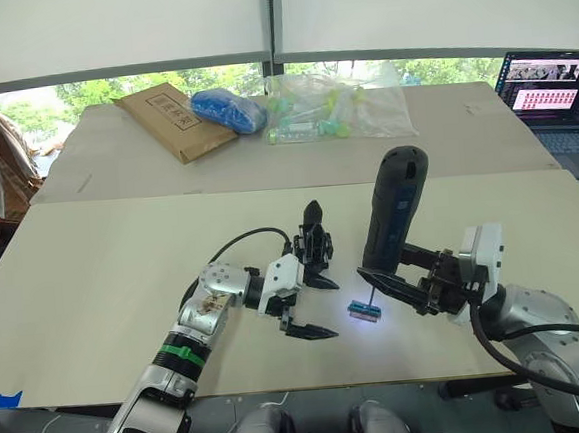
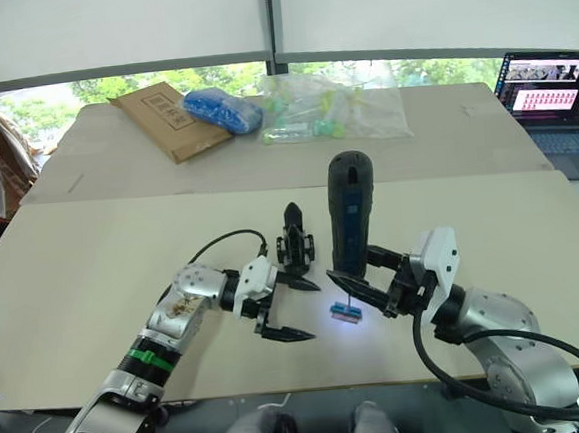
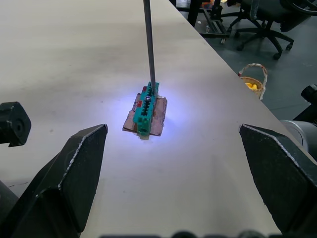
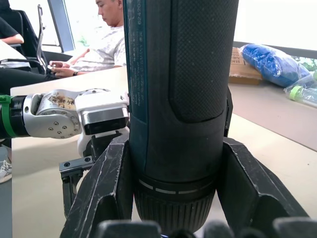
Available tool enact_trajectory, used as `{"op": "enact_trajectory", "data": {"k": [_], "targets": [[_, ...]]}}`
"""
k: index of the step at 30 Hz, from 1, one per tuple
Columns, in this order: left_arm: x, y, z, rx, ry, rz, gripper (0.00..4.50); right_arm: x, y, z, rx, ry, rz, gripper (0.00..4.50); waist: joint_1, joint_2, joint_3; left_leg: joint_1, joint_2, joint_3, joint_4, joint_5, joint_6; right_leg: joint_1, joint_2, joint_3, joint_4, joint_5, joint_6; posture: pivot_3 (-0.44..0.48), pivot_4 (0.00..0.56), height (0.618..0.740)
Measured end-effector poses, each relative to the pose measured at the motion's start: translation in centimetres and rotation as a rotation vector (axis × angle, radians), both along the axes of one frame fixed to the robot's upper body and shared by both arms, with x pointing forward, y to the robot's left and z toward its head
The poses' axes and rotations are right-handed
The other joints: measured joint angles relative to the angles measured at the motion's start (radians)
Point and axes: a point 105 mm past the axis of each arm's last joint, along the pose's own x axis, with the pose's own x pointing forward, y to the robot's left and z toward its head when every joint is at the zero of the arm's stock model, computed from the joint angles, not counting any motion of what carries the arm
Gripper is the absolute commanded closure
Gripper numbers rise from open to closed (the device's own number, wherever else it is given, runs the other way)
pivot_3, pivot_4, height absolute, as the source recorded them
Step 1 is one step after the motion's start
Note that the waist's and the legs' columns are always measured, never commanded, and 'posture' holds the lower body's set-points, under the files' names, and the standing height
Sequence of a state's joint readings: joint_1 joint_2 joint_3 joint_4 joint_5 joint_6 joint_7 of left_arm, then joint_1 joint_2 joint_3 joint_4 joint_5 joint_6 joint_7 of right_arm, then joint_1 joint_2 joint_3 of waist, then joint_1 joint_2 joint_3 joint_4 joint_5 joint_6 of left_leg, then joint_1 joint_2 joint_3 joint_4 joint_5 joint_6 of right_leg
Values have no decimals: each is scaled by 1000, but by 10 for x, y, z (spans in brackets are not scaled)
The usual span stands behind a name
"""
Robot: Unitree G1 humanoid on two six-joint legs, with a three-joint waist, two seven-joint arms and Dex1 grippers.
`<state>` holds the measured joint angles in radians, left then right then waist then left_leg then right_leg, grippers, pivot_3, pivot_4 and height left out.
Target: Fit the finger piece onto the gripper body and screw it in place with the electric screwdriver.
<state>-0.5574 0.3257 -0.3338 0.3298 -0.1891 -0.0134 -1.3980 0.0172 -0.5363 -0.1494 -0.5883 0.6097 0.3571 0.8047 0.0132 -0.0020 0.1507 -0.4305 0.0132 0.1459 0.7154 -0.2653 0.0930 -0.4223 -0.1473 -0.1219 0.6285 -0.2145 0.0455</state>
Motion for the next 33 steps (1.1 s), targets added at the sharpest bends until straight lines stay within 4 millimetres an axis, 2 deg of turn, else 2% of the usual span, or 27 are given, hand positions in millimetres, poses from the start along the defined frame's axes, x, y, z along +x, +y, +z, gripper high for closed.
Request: {"op": "enact_trajectory", "data": {"k": [33], "targets": [[4,-4,3,6,-21,4,0,3,4,10,19,-33,13,2571,0,0,0,0,0,0,0,0,0,0,0,0,0,0,0,0,150,732]]}}
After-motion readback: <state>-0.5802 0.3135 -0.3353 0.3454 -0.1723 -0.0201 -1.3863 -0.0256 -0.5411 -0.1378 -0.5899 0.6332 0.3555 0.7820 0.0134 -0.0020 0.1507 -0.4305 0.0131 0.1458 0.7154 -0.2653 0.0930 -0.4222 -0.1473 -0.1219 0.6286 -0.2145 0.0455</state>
